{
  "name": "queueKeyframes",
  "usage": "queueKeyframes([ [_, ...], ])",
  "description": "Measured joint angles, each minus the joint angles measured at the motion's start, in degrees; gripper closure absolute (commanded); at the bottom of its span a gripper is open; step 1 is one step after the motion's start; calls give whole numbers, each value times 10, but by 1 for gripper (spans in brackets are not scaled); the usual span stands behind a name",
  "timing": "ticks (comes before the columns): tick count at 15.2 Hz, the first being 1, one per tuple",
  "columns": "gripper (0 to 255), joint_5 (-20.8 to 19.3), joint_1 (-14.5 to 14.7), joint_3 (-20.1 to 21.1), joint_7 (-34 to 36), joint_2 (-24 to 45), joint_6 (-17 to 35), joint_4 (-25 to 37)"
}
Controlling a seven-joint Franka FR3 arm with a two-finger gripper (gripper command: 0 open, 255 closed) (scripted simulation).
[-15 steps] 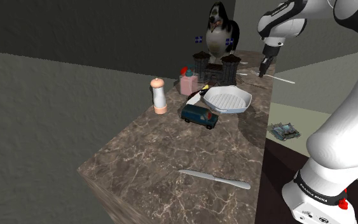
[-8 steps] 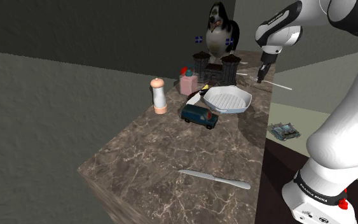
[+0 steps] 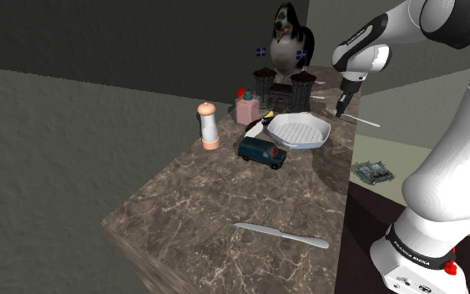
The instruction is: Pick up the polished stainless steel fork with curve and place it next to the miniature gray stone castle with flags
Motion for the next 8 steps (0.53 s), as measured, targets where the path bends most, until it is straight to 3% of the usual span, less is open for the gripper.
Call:
queueKeyframes([
  [8,255,12,-1,3,-8,18,30,-14],
])
